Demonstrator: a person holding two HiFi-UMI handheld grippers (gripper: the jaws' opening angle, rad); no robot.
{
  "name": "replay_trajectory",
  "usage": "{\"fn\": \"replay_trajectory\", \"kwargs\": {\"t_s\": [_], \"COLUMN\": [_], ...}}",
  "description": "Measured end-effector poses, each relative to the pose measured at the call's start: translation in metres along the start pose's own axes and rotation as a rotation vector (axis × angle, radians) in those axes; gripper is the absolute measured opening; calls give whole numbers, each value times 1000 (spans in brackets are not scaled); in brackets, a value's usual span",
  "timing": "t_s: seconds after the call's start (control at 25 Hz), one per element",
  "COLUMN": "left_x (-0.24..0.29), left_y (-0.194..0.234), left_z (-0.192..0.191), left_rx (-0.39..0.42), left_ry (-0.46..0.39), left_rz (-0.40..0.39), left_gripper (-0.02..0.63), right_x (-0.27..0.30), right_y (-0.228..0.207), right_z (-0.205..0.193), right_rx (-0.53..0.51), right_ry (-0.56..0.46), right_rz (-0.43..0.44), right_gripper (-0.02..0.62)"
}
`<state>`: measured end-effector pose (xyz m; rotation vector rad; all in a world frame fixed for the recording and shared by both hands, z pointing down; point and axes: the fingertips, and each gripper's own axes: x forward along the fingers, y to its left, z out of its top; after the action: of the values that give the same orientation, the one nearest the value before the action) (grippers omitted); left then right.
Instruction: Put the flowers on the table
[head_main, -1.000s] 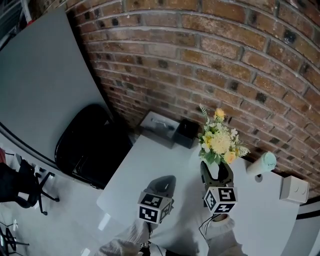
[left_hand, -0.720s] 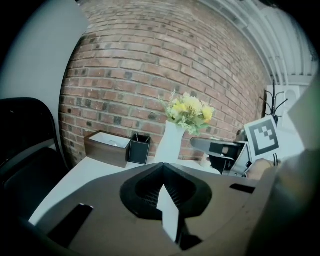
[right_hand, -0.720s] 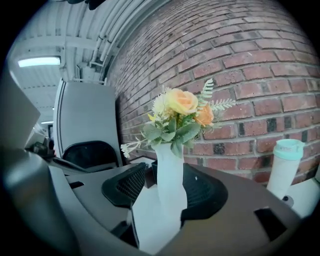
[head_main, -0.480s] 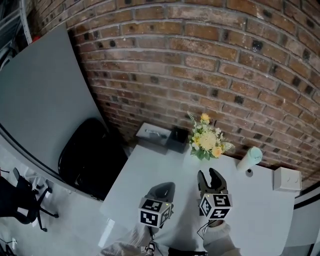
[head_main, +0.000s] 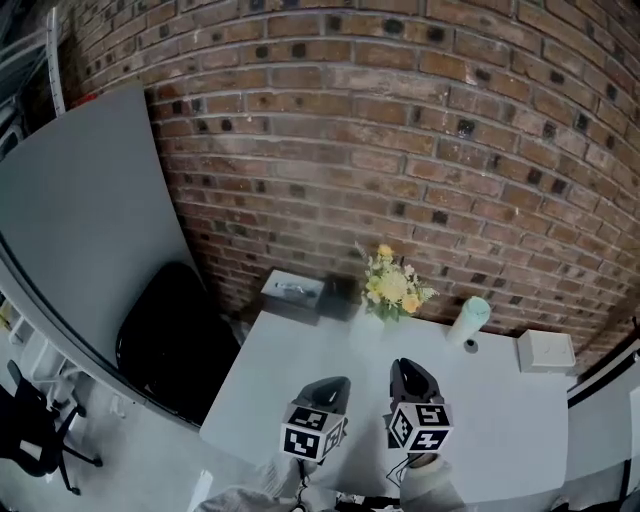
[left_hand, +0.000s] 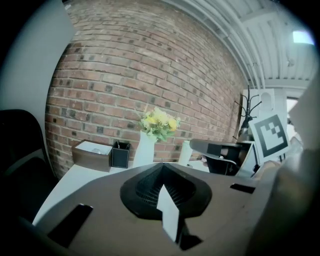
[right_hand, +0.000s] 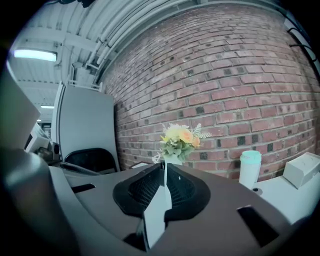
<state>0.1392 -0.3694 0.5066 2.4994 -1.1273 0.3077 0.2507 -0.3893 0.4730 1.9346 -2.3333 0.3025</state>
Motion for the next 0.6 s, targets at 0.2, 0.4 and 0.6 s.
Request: {"fn": "replay_trajectory", "kwargs": {"t_s": [0.2,0.4,0.6], "left_x": [-27,-58,-91], "left_y": [-11,-22,-24], "left_z": [9,3,-17], "left_rx": [24,51,60], "left_ry": [-37,-51,-35], "left_rz": [-45,-95,-116], "left_gripper": [6,6,6], "right_x": [-34,-78,-118], "right_y": [31,45,61], "right_z": [5,-4,-17], "right_rx": [-30,-4,25], "right_ry": [1,0,1], "right_rz": [8,-46,-105], "right_gripper": [40,34,32]}}
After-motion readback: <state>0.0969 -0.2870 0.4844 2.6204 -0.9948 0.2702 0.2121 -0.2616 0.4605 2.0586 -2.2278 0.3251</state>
